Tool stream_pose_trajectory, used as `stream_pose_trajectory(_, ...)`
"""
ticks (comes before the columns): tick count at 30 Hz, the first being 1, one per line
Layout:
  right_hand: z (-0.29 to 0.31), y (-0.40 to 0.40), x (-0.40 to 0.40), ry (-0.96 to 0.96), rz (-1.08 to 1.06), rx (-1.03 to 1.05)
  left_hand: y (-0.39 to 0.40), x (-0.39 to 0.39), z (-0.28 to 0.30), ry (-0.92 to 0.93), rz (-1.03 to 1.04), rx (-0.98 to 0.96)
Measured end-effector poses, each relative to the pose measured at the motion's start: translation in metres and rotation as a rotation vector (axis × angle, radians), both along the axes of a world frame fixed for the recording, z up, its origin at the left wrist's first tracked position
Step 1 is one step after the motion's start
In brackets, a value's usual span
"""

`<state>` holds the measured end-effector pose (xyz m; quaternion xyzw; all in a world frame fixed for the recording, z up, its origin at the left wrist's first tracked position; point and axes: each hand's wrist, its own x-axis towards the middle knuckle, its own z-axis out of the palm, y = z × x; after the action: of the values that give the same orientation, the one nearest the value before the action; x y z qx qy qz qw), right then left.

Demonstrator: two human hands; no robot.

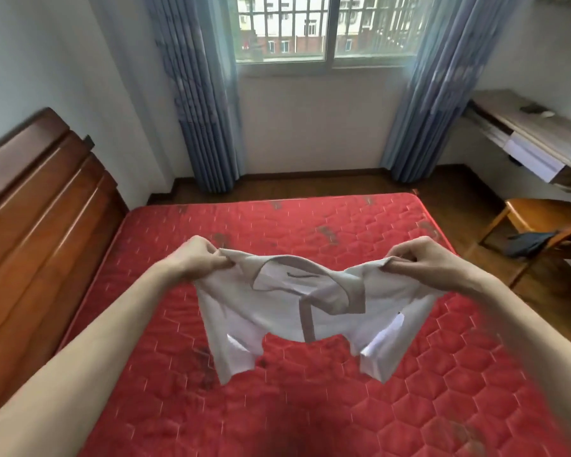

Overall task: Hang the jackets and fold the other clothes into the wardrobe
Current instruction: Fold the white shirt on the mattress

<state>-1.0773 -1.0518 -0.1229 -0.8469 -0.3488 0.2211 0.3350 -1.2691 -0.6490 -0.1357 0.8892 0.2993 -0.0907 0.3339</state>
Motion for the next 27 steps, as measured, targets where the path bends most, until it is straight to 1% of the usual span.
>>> stream_pose_trajectory(2,0.015,-0.007,0.006,0.151,0.075,-0.080,0.007,0.000,0.014,0.321,-0.131,0.009)
stream_pose_trajectory(3,0.021,-0.010,0.012,0.253,0.097,-0.101,0.012,-0.001,0.019,0.417,-0.183,0.006)
stream_pose_trajectory(5,0.024,-0.014,0.024,0.416,0.099,-0.153,0.021,-0.001,0.022,0.505,-0.245,-0.005)
stream_pose_trajectory(7,0.017,-0.012,0.034,0.450,0.072,-0.217,0.026,0.000,0.017,0.519,-0.269,-0.012)
stream_pose_trajectory(9,-0.005,-0.001,0.042,0.384,0.046,-0.263,0.031,0.004,0.003,0.490,-0.260,-0.072)
stream_pose_trajectory(13,-0.077,0.028,0.048,0.215,-0.016,-0.244,0.032,0.015,-0.051,0.299,-0.193,-0.196)
stream_pose_trajectory(15,-0.128,0.041,0.052,0.167,-0.073,-0.189,0.033,0.023,-0.094,0.199,-0.128,-0.200)
stream_pose_trajectory(17,-0.188,0.052,0.057,0.116,-0.135,-0.141,0.032,0.032,-0.152,0.135,-0.063,-0.180)
stream_pose_trajectory(21,-0.309,0.069,0.064,0.089,-0.278,-0.064,0.033,0.046,-0.282,0.092,0.017,-0.046)
stream_pose_trajectory(24,-0.396,0.080,0.081,0.012,-0.325,-0.107,0.046,0.059,-0.377,0.038,0.029,0.001)
stream_pose_trajectory(27,-0.469,0.089,0.106,-0.133,-0.267,-0.192,0.068,0.080,-0.455,-0.001,-0.021,0.054)
